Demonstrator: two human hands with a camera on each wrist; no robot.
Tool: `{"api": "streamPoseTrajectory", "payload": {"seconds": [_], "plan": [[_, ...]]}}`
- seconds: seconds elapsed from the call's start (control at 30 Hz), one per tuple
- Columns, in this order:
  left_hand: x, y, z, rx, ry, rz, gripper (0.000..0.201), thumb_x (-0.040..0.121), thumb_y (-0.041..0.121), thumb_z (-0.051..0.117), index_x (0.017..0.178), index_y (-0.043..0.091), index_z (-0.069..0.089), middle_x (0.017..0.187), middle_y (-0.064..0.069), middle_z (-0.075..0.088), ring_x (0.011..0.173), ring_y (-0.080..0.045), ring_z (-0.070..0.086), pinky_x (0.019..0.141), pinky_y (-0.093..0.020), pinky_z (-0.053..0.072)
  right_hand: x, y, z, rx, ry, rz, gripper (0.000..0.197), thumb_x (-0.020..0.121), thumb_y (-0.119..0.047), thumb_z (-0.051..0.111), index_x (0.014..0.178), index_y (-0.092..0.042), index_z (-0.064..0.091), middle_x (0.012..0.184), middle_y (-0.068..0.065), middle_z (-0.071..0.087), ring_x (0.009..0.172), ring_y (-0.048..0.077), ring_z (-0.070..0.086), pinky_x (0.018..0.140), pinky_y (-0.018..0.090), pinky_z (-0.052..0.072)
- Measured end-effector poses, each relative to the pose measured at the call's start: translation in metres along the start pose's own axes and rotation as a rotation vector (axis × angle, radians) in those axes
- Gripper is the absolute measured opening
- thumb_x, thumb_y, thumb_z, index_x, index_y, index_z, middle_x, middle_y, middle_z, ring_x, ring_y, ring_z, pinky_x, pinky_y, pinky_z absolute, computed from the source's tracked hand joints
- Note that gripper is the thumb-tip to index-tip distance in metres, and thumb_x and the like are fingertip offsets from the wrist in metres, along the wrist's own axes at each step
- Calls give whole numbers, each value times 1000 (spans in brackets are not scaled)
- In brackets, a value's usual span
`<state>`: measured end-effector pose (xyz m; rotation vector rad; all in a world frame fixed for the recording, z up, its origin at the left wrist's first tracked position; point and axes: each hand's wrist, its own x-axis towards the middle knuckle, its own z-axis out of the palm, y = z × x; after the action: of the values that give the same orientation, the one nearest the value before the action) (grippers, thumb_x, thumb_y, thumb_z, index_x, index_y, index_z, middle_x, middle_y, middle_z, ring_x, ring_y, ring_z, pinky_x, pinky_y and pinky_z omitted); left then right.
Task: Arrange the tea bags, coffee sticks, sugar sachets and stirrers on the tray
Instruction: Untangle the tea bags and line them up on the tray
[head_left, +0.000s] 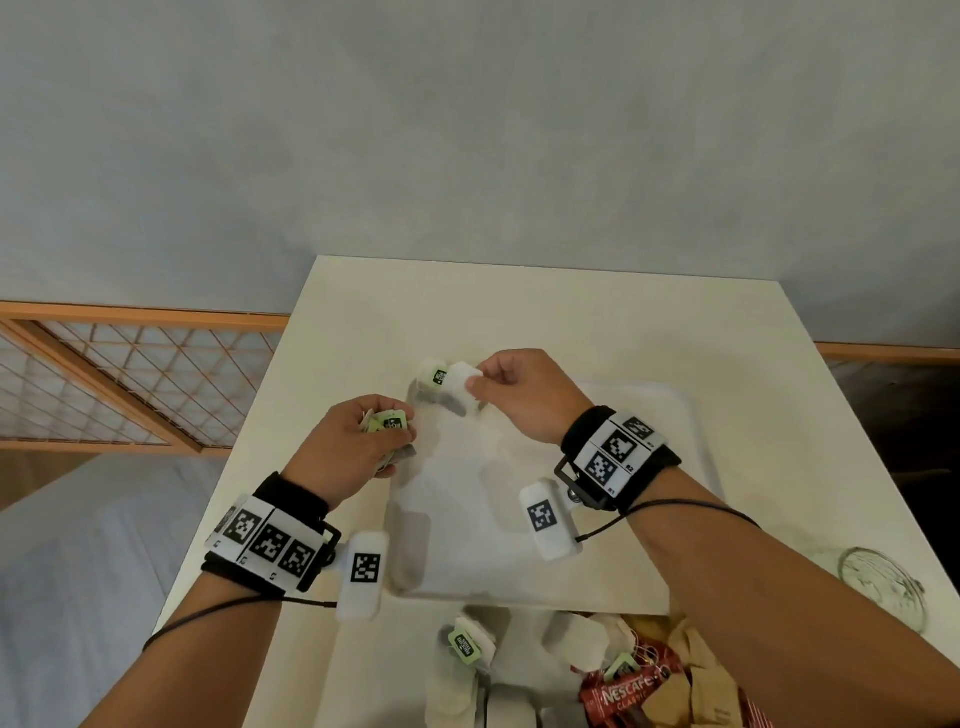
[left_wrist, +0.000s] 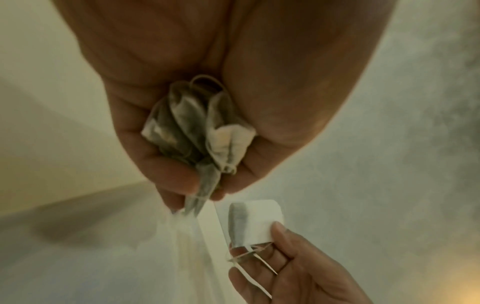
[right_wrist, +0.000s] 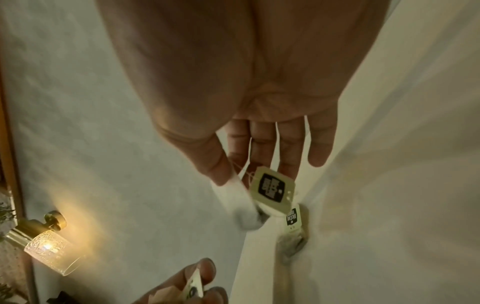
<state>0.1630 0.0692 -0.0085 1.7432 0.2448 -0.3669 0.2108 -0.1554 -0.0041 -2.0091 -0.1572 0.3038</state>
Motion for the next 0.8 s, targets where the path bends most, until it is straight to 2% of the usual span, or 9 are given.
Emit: {"api": "streamPoseTrajectory", "payload": {"seconds": [0.1, 0.2, 0.27, 0.37, 0.47, 0.53, 0.6, 0.7, 0.8], "plan": [[-2, 6, 8, 56, 54, 77, 18, 90, -3, 64, 100, 11, 69, 82, -6, 66, 61, -6, 65, 56, -25, 54, -7, 1, -1, 5, 7, 23, 15, 95, -23, 69, 81, -16, 70, 86, 8, 76, 67, 9, 63, 67, 19, 49], [-4, 15, 17, 106, 16, 168, 25, 88, -3, 66, 99, 19, 71, 78, -3, 66, 63, -11, 58, 56, -24, 53, -16, -2, 3, 20, -22, 21, 18, 95, -27, 68, 82, -16, 70, 85, 10, 76, 70, 16, 67, 74, 33, 55], [-5, 19, 22, 167, -45, 212, 25, 89, 4, 69, 106, 22, 72, 80, -5, 71, 67, -16, 61, 57, -25, 54, -20, -4, 8, 33, -49, 11, 23, 93, -35, 68, 84, -14, 70, 87, 18, 74, 72, 28, 65, 80, 47, 56], [-5, 20, 27, 270, -119, 260, 20, 90, 20, 74, 109, 26, 73, 81, -2, 76, 65, -14, 62, 56, -26, 53, -28, -7, 12, 74, -85, 18, 35, 85, -49, 67, 88, -14, 70, 93, 25, 70, 74, 26, 61, 82, 58, 54], [-5, 19, 29, 310, -105, 281, 20, 86, 23, 79, 104, 24, 74, 74, 1, 72, 54, -5, 56, 53, -18, 46, -36, -12, 9, 128, -105, 37, 28, 91, -41, 68, 93, -13, 72, 95, 19, 74, 80, 26, 66, 87, 55, 55], [-5, 20, 31, 300, -96, 284, 16, 86, 18, 78, 101, 14, 74, 73, 2, 72, 54, -2, 57, 54, -13, 42, -40, -12, 5, 178, -138, 53, 19, 97, -28, 67, 101, -11, 72, 96, 9, 76, 87, 19, 69, 89, 43, 57], [-6, 22, 31, 258, -92, 269, 12, 90, 13, 74, 97, 4, 72, 74, -7, 74, 57, -6, 62, 54, -14, 43, -43, -10, 4, 213, -191, 52, 12, 95, -13, 67, 106, -16, 72, 101, 6, 74, 91, 14, 69, 89, 35, 58], [-6, 25, 29, 250, -107, 266, 9, 93, 13, 69, 93, 5, 73, 75, -11, 75, 65, -17, 67, 51, -22, 46, -44, -4, 3, 173, -195, 18, 39, 85, 9, 63, 103, -25, 72, 103, 6, 74, 90, 22, 70, 88, 38, 58], [-5, 25, 26, 287, -97, 269, 10, 92, 16, 71, 95, 7, 74, 79, -15, 74, 63, -19, 62, 51, -25, 50, -45, 0, 0, 165, -131, 14, 39, 82, 10, 65, 95, -26, 74, 86, -3, 73, 79, 23, 70, 86, 44, 58]]}}
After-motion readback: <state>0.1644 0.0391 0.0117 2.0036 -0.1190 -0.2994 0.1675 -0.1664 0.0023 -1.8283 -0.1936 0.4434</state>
